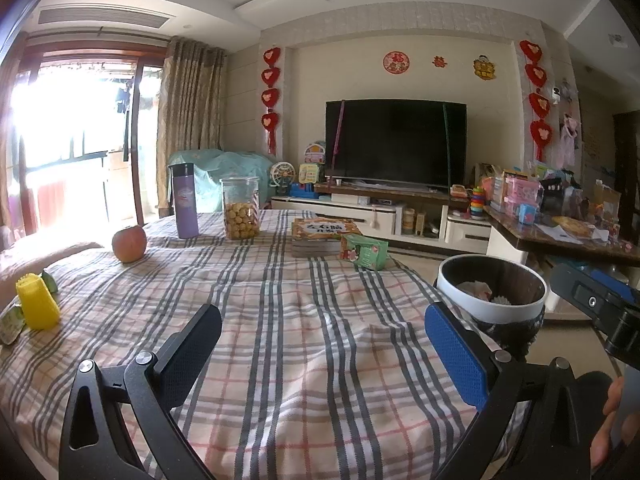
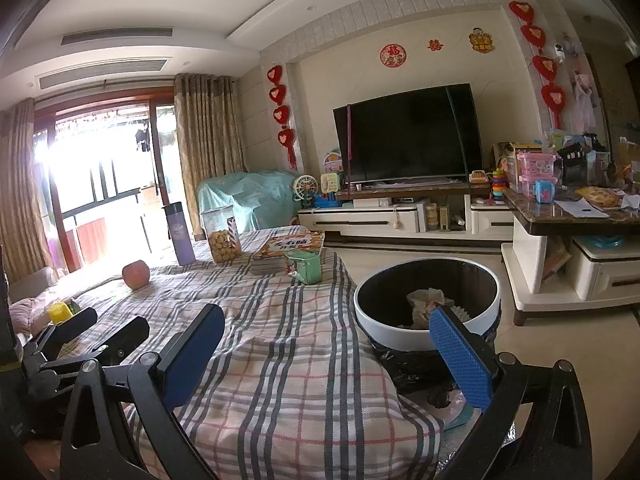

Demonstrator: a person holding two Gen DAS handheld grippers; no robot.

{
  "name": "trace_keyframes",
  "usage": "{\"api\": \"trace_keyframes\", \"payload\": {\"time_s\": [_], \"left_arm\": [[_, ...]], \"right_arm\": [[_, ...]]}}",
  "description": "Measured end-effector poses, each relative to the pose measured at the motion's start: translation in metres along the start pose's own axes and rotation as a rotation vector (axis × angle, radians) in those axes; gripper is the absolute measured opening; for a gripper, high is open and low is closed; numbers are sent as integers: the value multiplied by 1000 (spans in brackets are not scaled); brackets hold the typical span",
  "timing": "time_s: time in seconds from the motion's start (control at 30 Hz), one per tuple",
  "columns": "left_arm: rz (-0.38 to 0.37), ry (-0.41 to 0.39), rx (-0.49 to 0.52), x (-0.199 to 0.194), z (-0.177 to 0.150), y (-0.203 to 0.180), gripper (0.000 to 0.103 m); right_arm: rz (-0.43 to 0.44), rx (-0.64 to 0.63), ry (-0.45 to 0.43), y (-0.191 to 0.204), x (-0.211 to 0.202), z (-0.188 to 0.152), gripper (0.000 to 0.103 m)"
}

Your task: Collect trash

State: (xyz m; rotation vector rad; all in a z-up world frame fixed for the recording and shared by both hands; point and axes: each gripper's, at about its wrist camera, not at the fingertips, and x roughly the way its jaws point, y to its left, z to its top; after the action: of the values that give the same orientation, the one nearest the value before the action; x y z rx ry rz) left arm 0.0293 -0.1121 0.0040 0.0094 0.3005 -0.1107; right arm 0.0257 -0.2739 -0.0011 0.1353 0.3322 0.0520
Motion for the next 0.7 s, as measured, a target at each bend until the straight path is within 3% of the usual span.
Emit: {"api": "trace_keyframes", "payload": {"time_s": [0.7], "left_arm": [[-4, 3, 0, 1, -1, -1, 102]], "right_arm": [[2, 2, 0, 0, 0, 0, 103]]}}
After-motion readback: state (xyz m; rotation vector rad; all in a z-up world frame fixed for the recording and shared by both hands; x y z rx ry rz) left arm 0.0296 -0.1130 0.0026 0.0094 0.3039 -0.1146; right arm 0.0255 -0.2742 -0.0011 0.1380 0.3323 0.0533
